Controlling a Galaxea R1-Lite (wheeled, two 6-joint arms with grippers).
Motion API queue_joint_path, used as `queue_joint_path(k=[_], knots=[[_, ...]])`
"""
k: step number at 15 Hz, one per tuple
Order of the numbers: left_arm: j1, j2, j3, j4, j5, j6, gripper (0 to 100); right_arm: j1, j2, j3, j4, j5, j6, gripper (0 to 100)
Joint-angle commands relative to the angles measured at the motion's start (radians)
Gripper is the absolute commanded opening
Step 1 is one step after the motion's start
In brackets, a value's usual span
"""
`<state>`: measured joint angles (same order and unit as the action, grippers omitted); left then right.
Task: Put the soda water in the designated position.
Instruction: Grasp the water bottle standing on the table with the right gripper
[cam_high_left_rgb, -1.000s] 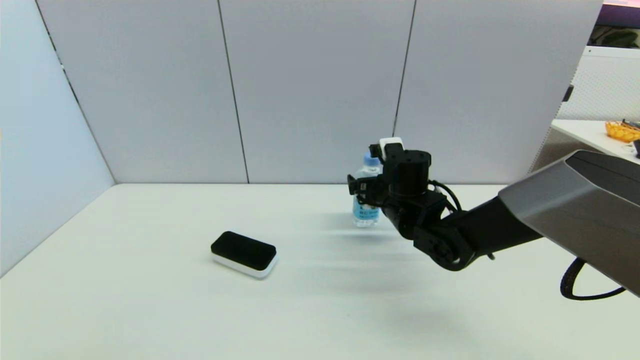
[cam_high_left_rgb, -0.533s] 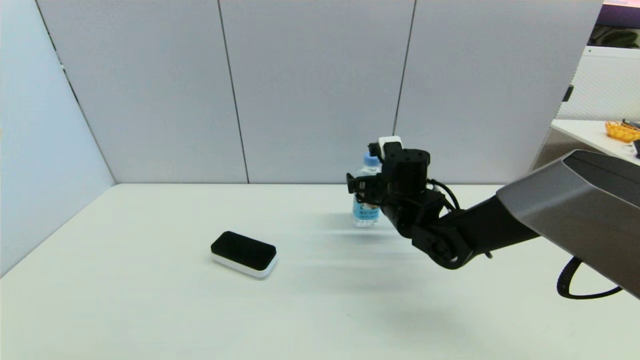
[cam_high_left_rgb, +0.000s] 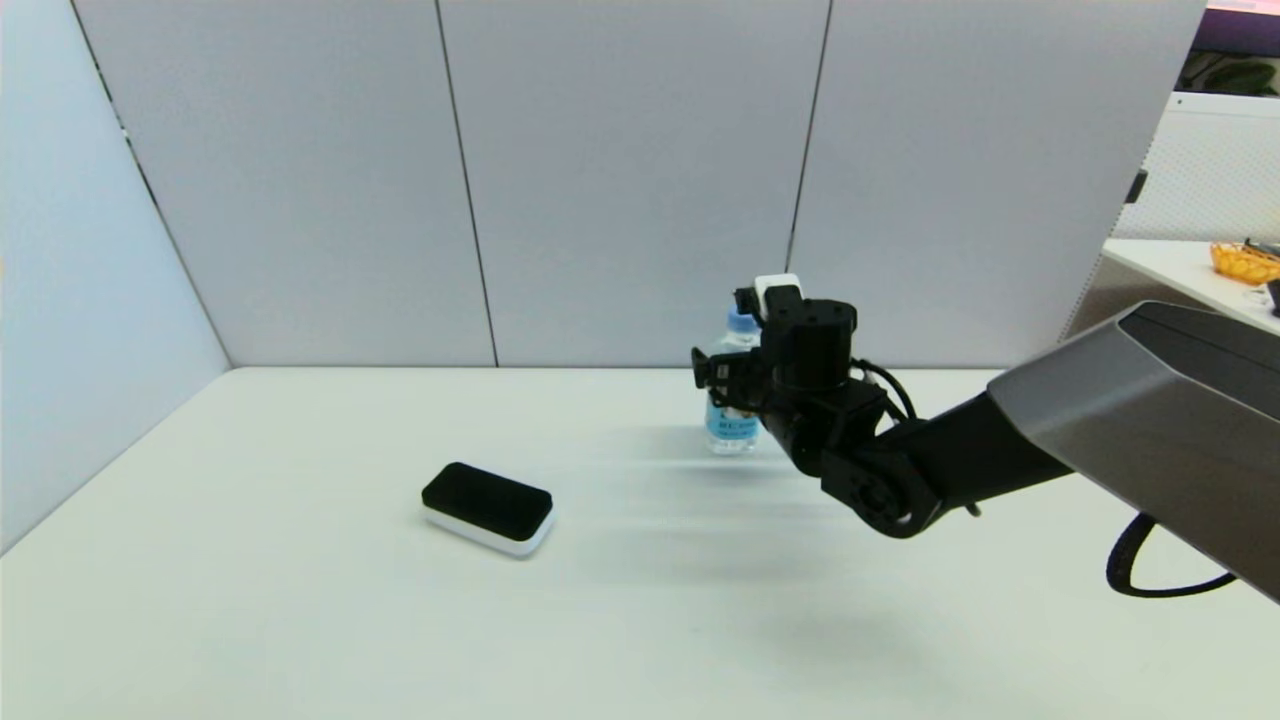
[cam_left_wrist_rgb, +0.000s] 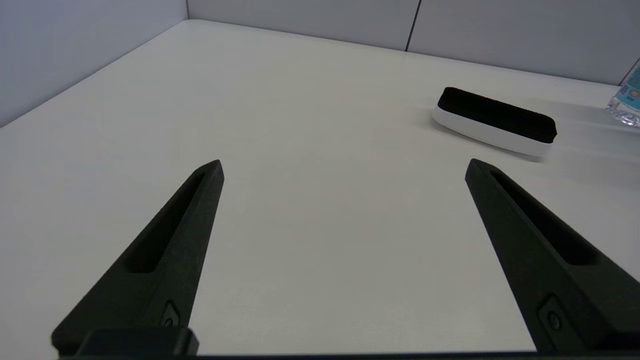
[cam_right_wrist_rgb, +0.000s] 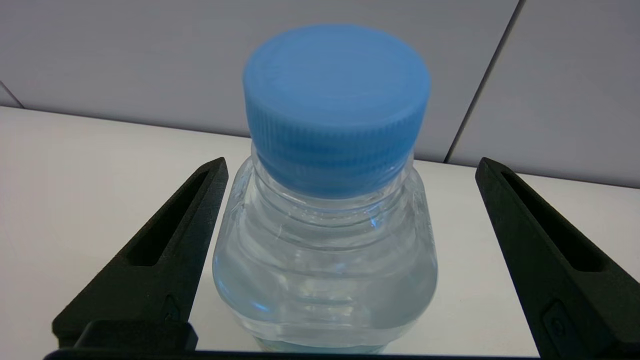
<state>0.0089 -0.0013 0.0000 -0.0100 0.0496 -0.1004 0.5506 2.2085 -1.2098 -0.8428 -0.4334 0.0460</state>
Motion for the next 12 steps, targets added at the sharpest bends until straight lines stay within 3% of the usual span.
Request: queue_joint_path(k=[1,12], knots=[[0.000,0.000,0.000,-0.001,0.001,-0.001,100,0.000,0.000,-0.001,-0.006,-0.002,-0.001,0],[0.000,0.000,0.000,-0.001,0.001,-0.001,100,-0.001,0.007,-0.002,-0.006,-0.002,0.000,0]])
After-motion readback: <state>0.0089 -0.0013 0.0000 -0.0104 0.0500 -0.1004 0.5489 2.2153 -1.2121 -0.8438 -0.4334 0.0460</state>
